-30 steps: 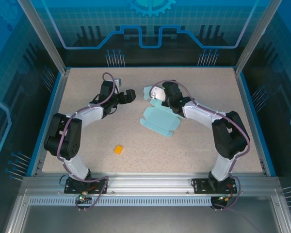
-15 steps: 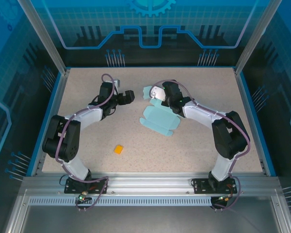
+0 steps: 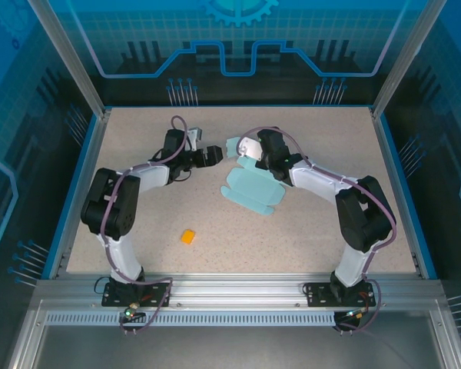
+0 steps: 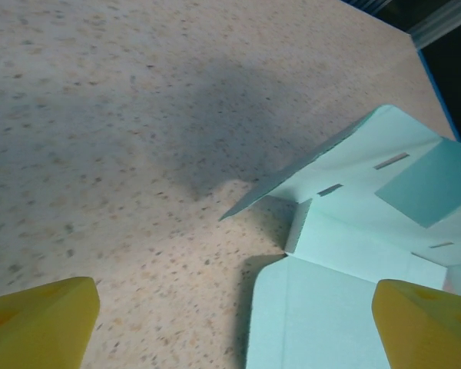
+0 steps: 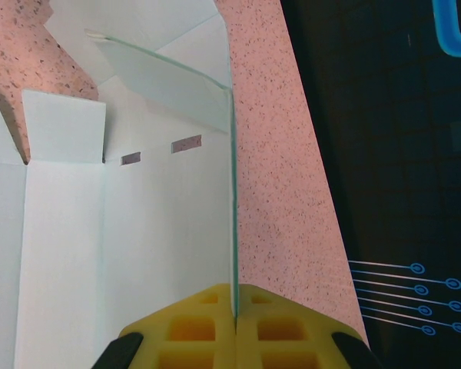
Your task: Fold the paper box
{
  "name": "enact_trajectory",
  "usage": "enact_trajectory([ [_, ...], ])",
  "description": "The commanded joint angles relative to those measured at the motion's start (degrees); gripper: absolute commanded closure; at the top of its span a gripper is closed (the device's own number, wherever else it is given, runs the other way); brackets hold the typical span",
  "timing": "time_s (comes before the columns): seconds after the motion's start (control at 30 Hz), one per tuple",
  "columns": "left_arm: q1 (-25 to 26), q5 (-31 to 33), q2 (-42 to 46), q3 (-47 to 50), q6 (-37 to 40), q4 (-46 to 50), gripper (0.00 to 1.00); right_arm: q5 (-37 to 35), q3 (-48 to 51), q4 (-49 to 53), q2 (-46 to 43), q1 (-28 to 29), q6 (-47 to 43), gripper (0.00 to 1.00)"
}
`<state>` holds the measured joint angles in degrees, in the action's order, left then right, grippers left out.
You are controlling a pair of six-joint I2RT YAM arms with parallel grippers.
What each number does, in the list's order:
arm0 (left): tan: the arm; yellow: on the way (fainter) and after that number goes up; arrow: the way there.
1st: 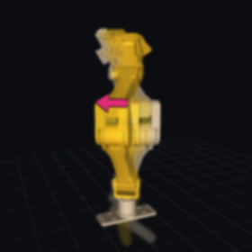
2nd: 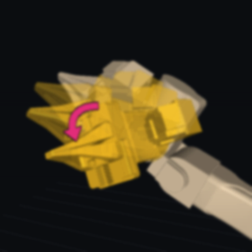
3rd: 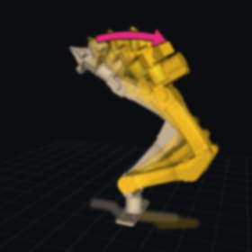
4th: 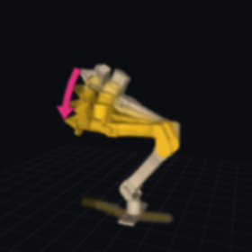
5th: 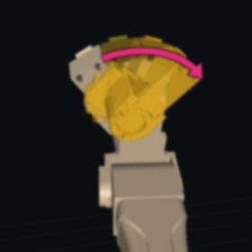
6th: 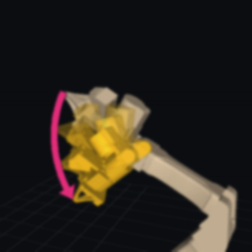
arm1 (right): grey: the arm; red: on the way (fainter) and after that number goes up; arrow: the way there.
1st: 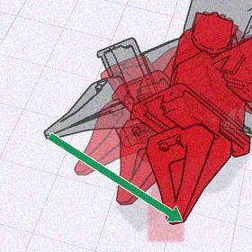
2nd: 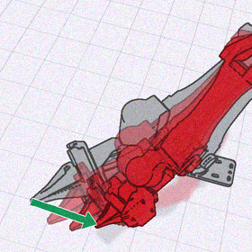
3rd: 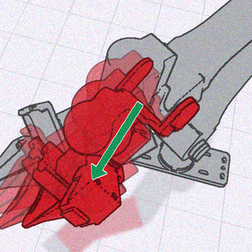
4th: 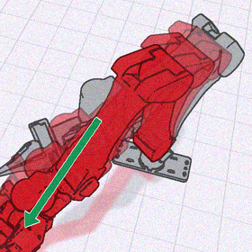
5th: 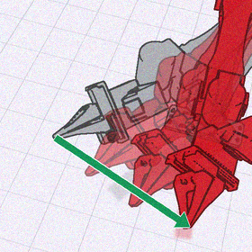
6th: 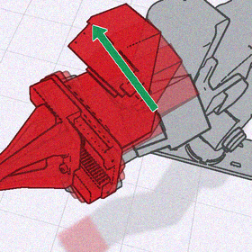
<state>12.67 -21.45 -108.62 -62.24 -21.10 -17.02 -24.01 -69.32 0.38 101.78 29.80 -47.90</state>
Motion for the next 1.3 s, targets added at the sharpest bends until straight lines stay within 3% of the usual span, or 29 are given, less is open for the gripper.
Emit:
enact_trajectory([
  [0.0, -0.37, -7.12, -2.03, -2.90, -0.36, -5.07, 0.08, -0.69, 0.19, -0.53, -0.04, -0.69, -0.87, 1.00],
  [0.2, -0.36, -12.03, -5.24, -6.51, 1.37, -6.16, 0.12, -2.09, 0.15, -1.73, 1.38, -0.86, -2.87, 1.00],
  [0.67, -0.36, -16.68, -12.21, -16.08, 5.46, -0.99, 0.15, -0.13, 1.19, -4.91, 2.79, -2.54, -5.52, 1.00],
  [1.27, -0.38, -19.34, -12.58, -17.48, 7.65, 0.32, 0.15, 3.79, 8.00, -15.03, 0.96, -4.58, -2.16, 1.00],
])
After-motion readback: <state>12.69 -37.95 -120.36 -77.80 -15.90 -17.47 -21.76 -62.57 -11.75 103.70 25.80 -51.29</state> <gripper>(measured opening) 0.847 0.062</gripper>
